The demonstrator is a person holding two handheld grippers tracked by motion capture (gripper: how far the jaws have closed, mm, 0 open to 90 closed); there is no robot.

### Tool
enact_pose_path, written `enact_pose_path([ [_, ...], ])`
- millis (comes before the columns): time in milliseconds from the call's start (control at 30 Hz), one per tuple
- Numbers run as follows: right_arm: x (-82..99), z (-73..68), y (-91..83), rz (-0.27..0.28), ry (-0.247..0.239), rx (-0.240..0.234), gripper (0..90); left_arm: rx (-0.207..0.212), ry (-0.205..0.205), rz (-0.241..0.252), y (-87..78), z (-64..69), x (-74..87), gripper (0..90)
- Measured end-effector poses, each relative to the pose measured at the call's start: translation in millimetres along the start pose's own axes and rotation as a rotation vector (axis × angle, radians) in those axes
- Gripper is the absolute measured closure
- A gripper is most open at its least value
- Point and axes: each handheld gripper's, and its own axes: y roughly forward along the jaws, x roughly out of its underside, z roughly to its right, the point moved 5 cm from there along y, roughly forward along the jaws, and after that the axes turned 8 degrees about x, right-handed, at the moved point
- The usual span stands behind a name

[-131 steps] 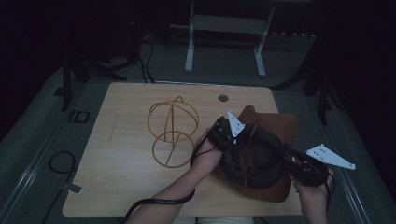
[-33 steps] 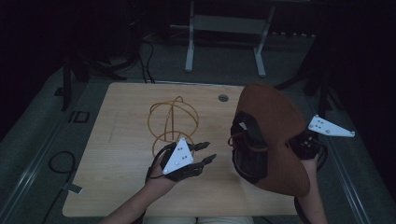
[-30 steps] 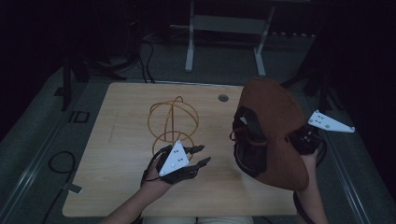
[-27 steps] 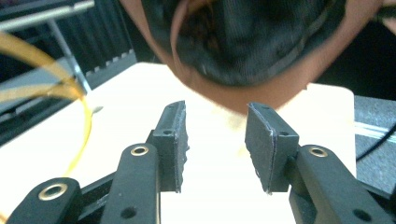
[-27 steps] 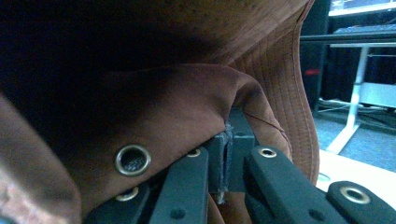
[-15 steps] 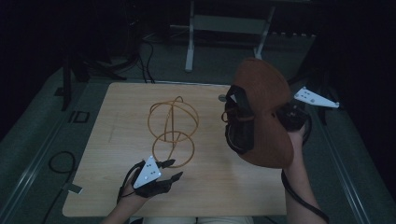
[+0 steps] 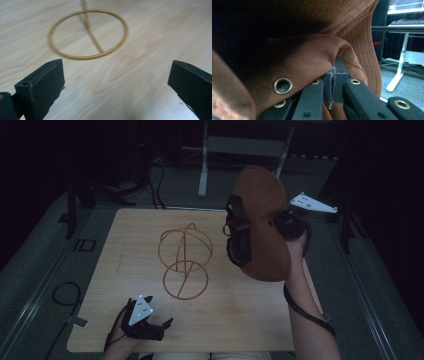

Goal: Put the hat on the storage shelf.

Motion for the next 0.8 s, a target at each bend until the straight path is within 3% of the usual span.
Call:
enact_pose_path([
  [67,0.9,-3.6,10.6,-0.008,-0.006,-0.003,88.2,-0.055,-0.02,0.015,-4.9,-5.6,3.7,1.5],
  [167,1.2,-8.5,22.3,-0.018,-0.001,-0.002,88.2,-0.083,-0.045,0.049,-10.4,-10.0,6.9,1.6],
  [200,0.6,-11.7,27.2,-0.019,-0.003,-0.001,88.2,-0.092,-0.072,0.068,-15.1,-13.0,8.7,1.6],
  [367,-9.1,-42.9,51.3,-0.011,-0.015,-0.037,88.1,-0.114,-0.084,0.095,-24.1,-15.1,12.5,1.6],
  [500,-9.3,-75.2,69.4,-0.031,-0.018,-0.102,87.9,-0.122,-0.099,0.102,-26.1,-18.5,14.6,1.6],
  [667,11.0,-117.2,95.6,-0.13,-0.09,-0.155,87.6,-0.134,-0.113,0.117,-29.2,-22.7,15.1,1.7],
  [800,28.8,-133.5,110.8,-0.194,-0.113,-0.181,86.8,-0.132,-0.135,0.124,-30.2,-25.4,16.9,1.7],
])
